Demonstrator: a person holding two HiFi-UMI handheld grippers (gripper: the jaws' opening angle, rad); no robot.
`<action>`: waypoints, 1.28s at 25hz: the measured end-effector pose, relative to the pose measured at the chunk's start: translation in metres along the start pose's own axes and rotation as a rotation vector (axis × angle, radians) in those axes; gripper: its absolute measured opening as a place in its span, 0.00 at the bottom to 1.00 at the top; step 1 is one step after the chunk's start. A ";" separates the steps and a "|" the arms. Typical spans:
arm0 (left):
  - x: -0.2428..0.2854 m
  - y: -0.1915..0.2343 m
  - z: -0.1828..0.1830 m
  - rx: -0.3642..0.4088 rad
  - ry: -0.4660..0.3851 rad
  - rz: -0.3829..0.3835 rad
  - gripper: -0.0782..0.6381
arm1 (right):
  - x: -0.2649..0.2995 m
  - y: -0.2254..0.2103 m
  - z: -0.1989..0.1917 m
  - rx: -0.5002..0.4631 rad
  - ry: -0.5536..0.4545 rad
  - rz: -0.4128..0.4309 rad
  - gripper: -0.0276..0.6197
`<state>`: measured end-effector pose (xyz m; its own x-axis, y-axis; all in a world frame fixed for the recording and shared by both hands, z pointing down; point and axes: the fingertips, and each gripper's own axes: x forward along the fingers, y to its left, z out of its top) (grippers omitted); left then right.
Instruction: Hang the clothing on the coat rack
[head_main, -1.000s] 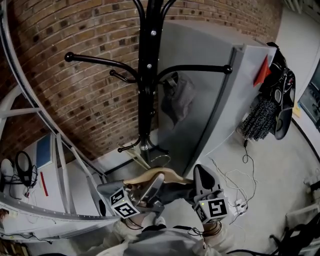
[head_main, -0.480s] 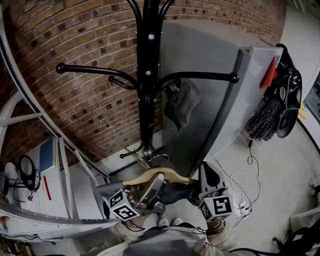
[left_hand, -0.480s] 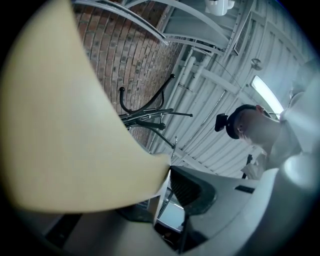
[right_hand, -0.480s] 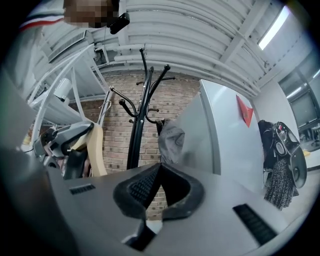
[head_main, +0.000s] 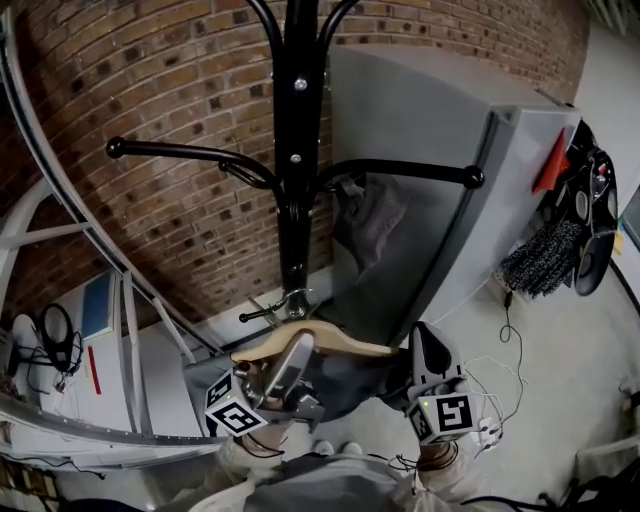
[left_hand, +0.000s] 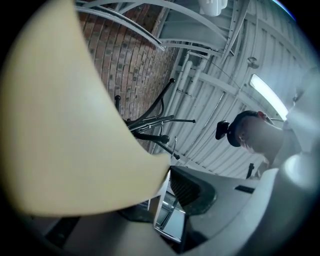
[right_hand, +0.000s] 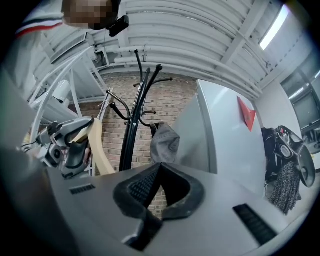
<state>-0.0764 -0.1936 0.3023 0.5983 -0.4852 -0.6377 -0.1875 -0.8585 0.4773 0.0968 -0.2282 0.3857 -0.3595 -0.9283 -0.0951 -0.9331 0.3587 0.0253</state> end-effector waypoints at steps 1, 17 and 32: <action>0.003 0.000 0.002 0.006 -0.004 -0.003 0.26 | 0.001 0.000 0.001 0.000 -0.002 0.004 0.08; 0.039 0.006 0.023 0.041 -0.024 -0.018 0.26 | 0.021 0.003 0.032 -0.027 -0.050 0.060 0.08; 0.035 0.056 0.033 -0.001 -0.060 0.030 0.26 | 0.045 0.000 0.017 -0.008 -0.036 0.056 0.08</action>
<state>-0.0916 -0.2638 0.2864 0.5447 -0.5196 -0.6583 -0.2037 -0.8434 0.4972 0.0809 -0.2686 0.3640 -0.4103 -0.9028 -0.1286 -0.9118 0.4088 0.0392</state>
